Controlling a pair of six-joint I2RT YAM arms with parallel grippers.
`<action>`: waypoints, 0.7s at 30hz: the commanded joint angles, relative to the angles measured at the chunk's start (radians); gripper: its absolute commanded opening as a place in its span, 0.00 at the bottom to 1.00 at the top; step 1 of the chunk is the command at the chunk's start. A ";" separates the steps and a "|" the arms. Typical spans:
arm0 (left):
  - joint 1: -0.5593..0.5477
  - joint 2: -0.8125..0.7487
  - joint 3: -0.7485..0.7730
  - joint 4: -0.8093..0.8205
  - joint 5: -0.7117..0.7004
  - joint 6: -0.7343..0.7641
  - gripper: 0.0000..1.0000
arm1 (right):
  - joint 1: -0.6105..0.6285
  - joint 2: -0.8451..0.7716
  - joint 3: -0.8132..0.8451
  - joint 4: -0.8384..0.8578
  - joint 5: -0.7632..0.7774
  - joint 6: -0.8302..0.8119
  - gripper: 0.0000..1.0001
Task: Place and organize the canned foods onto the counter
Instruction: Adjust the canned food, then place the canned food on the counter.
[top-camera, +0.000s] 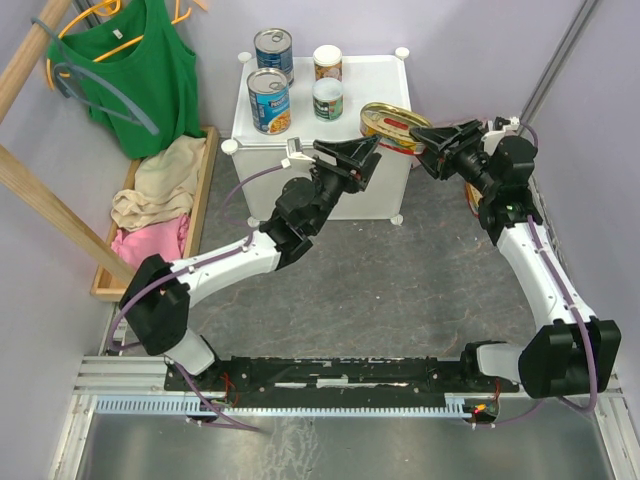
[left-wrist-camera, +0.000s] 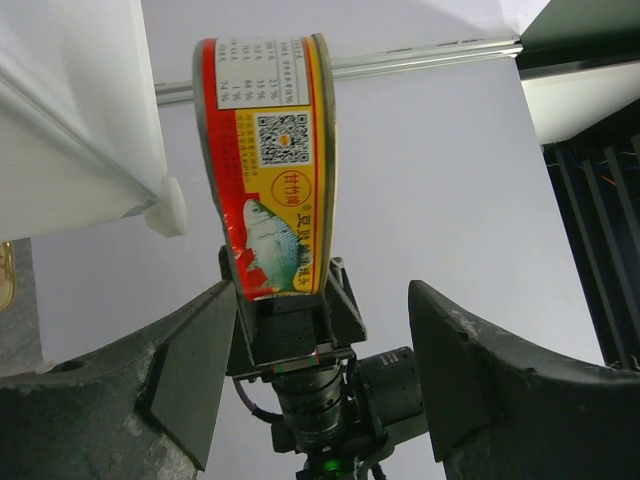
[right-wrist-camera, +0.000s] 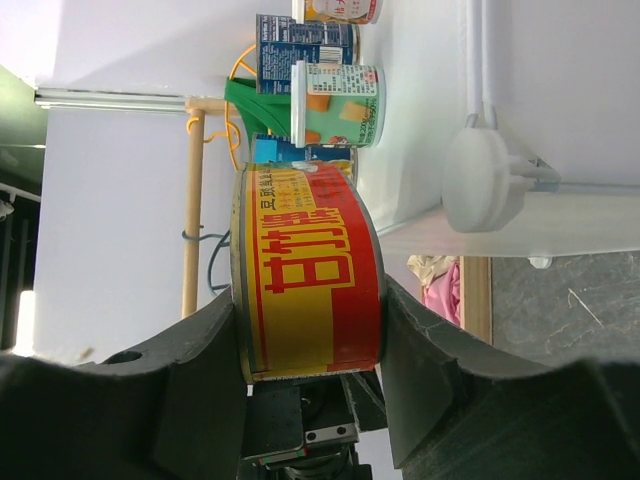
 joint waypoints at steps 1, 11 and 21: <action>0.006 -0.053 -0.019 0.052 0.009 -0.029 0.76 | -0.003 -0.003 0.110 0.091 0.011 -0.031 0.10; 0.007 -0.128 -0.119 0.053 0.005 0.010 0.76 | -0.003 0.081 0.203 0.023 0.005 -0.110 0.10; 0.008 -0.214 -0.197 0.015 0.012 0.083 0.76 | -0.005 0.197 0.346 -0.053 -0.042 -0.199 0.10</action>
